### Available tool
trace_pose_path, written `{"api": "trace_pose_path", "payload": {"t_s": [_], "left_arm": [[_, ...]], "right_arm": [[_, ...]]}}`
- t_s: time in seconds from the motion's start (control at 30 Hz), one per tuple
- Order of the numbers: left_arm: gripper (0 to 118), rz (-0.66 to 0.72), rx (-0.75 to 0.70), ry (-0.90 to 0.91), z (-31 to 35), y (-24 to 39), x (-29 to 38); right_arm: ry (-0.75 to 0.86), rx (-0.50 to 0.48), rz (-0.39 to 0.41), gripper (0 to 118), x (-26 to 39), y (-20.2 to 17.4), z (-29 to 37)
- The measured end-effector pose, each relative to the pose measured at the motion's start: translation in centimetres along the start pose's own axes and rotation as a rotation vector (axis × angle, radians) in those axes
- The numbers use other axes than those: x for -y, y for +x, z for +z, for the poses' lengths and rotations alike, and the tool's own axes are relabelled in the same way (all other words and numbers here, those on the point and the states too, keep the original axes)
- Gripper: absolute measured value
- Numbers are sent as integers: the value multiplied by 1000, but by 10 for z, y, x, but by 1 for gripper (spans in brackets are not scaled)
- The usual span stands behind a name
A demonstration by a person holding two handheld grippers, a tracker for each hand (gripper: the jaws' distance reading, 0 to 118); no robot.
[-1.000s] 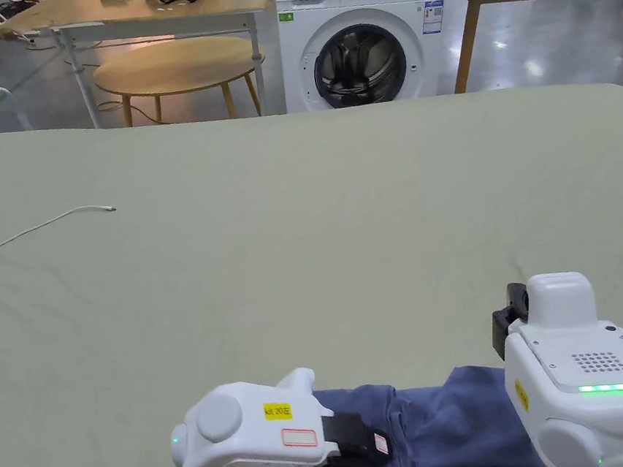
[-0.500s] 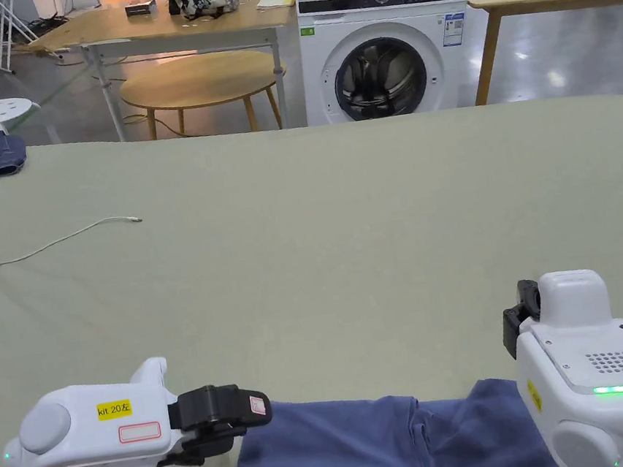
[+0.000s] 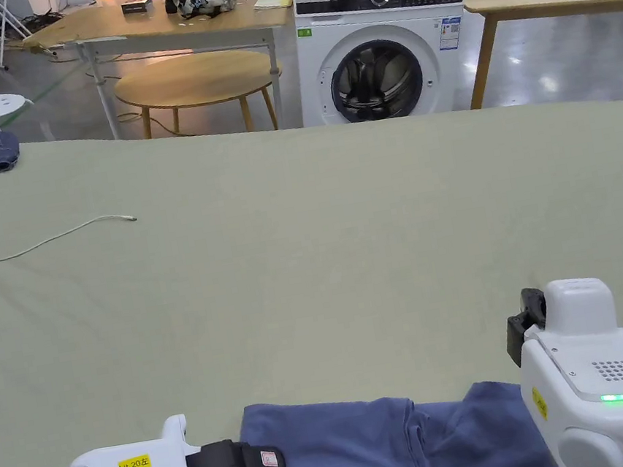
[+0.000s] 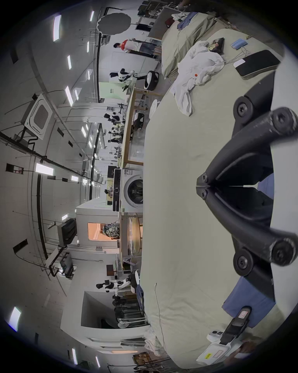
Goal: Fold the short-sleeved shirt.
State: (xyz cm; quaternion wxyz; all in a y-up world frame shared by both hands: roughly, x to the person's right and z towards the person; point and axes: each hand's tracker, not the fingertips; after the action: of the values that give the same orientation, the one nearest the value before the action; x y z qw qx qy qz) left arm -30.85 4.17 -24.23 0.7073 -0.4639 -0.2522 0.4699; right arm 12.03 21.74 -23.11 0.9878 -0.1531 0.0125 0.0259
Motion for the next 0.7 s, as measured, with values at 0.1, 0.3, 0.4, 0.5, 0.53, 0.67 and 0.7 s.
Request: {"api": "trace_pose_path", "payload": {"t_s": [0.1,0.3,0.4,0.5,0.53,0.67,0.7], "left_arm": [[6,14,30,33,9,6,3],[4,-98,36,80,42,42,-1],[4,-154,-7,115,73,68,-7],[4,-195,-60,157,105,97,-6],[4,-226,-117,167,115,107,-5],[4,-274,-253,223,138,143,-5],[4,-293,-300,228,139,151,-3]], "right_arm": [[-6,0,-5,0,3,5,-4],[-7,5,-2,0,3,9,-7],[-2,2,-1,0,1,8,-7],[5,-5,5,0,-2,3,-6],[5,-10,6,0,-2,1,-7],[6,-25,2,0,-3,-6,-7],[6,-27,1,0,-1,-5,-9]]}}
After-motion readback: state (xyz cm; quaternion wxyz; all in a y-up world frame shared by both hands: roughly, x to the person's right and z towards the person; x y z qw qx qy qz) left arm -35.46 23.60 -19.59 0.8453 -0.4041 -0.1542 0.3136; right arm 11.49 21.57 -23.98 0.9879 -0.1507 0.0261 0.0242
